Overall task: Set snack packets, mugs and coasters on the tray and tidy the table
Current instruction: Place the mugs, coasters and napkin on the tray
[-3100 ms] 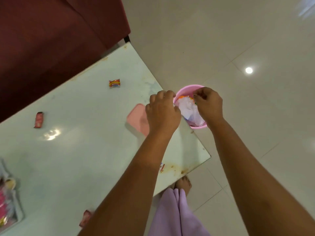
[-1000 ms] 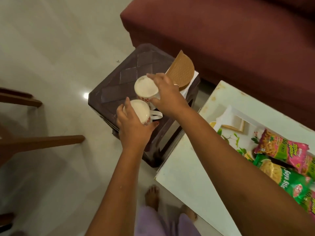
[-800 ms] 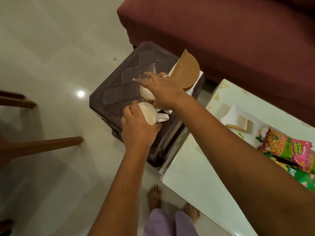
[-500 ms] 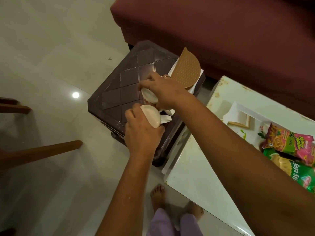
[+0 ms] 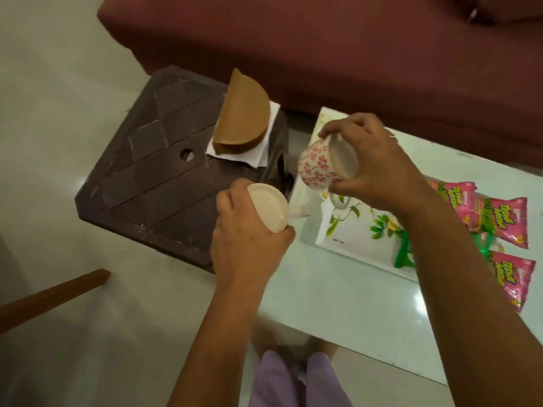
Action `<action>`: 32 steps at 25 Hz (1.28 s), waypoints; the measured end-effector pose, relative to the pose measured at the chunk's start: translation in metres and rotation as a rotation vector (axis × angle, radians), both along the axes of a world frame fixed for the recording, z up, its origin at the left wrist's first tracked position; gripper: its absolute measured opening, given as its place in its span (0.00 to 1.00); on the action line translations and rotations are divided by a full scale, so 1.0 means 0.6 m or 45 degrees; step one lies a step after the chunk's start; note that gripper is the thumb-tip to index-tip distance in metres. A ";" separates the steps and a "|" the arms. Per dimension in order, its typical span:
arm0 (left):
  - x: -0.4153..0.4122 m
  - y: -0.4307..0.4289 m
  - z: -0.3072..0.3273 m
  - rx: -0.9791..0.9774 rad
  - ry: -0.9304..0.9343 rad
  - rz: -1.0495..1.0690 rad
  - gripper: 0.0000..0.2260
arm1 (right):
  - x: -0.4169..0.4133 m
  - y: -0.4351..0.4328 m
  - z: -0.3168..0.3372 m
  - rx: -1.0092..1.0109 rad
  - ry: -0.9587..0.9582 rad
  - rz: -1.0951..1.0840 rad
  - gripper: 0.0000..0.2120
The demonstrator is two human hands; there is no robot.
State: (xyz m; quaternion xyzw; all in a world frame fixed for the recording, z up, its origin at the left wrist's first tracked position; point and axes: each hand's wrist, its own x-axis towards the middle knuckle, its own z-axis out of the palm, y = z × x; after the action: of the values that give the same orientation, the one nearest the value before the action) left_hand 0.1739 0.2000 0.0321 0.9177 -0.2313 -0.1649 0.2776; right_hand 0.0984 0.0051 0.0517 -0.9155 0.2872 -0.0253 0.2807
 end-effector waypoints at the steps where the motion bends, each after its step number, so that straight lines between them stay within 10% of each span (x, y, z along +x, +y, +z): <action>1: -0.019 -0.023 -0.008 0.004 0.023 -0.050 0.37 | -0.027 -0.025 -0.009 0.014 0.040 -0.046 0.37; 32: -0.287 -0.263 -0.193 0.091 0.082 -0.259 0.40 | -0.168 -0.196 -0.210 -0.073 0.397 0.086 0.40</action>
State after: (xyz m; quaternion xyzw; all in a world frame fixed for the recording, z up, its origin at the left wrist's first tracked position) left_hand 0.0017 0.0422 -0.0840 0.8932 -0.3080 -0.2298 0.2337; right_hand -0.0027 -0.1123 -0.0743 -0.9250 0.2957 0.1184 0.2071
